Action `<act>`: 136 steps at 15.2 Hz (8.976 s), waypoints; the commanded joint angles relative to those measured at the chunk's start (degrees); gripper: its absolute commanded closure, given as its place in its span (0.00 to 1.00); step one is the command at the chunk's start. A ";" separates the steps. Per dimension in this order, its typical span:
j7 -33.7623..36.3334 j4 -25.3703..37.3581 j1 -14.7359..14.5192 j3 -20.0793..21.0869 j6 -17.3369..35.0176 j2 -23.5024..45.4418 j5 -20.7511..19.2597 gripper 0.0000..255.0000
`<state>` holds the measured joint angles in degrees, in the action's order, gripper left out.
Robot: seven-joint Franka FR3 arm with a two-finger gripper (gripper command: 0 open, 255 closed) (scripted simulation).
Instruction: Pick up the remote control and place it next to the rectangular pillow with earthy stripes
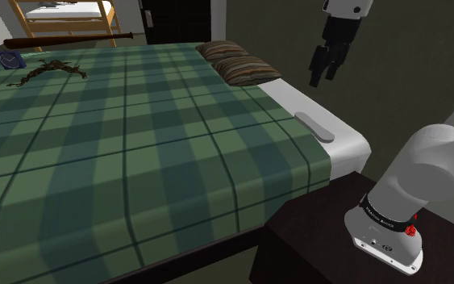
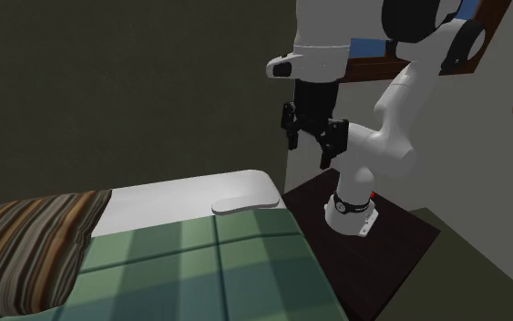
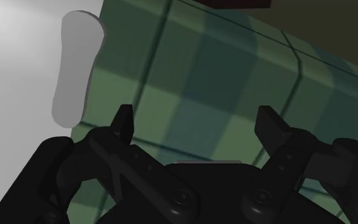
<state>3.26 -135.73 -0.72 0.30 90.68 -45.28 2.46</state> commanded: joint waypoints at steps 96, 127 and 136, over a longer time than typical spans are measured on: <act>-11.92 25.72 10.37 -17.47 13.57 39.90 -3.15 1.00; -18.63 50.24 14.67 -18.23 18.31 70.76 6.52 1.00; -19.24 46.01 14.66 -17.84 24.31 72.63 7.30 1.00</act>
<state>-15.90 -89.36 13.95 -17.61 114.30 27.06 9.63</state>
